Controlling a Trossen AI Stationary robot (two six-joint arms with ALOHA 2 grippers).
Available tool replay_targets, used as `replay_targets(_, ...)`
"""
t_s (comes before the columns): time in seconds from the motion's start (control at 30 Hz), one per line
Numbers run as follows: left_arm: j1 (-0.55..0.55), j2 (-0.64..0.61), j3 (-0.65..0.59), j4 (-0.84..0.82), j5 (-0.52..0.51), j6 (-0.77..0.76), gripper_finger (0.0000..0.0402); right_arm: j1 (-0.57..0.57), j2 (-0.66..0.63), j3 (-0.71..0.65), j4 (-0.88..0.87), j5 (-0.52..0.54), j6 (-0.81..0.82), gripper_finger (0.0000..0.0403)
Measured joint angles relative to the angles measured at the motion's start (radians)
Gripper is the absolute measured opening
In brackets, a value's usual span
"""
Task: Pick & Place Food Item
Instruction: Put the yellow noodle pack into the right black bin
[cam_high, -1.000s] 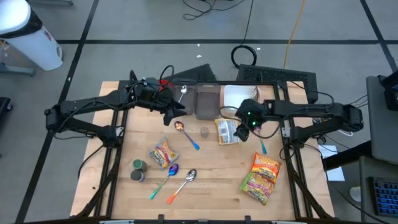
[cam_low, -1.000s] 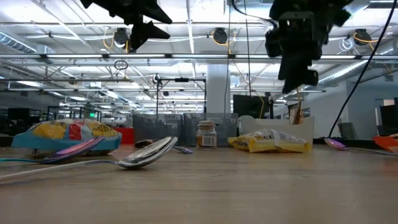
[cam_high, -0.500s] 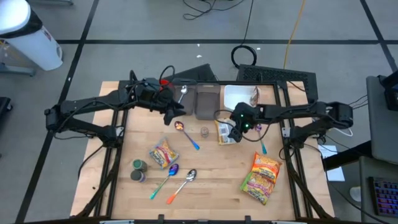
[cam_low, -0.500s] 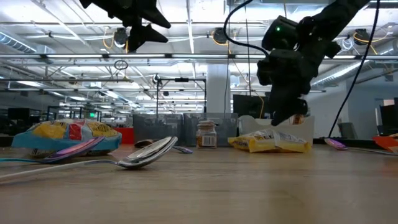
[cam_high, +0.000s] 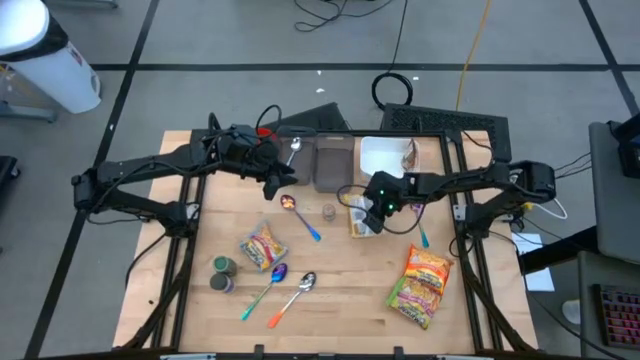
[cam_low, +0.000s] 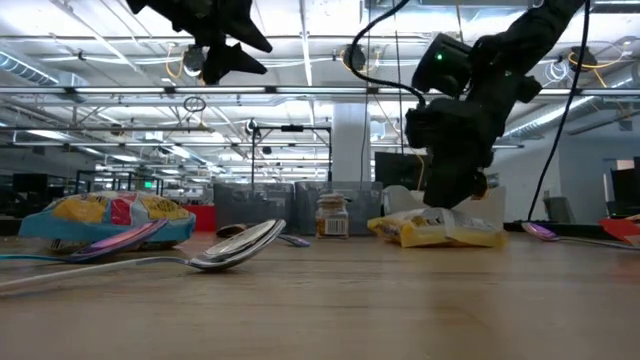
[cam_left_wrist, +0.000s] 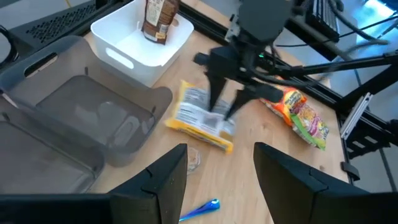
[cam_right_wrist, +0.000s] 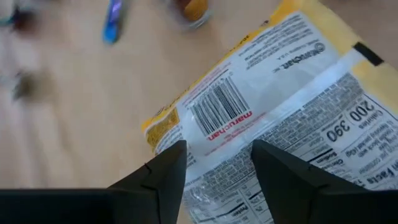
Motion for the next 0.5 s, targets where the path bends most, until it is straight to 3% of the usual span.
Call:
replay_targets(0.27, 0.001, 0.0, 0.0, -0.033, -0.026, 0.003, 0.0191, 0.108, -0.044, -0.003, -0.026, -0.11, 0.179, 0.0164)
replay_targets(0.5, 0.014, 0.0, 0.0, -0.046, -0.026, 0.016, 0.0191, 0.076, -0.125, -0.003, -0.035, -0.107, 0.191, 0.0166)
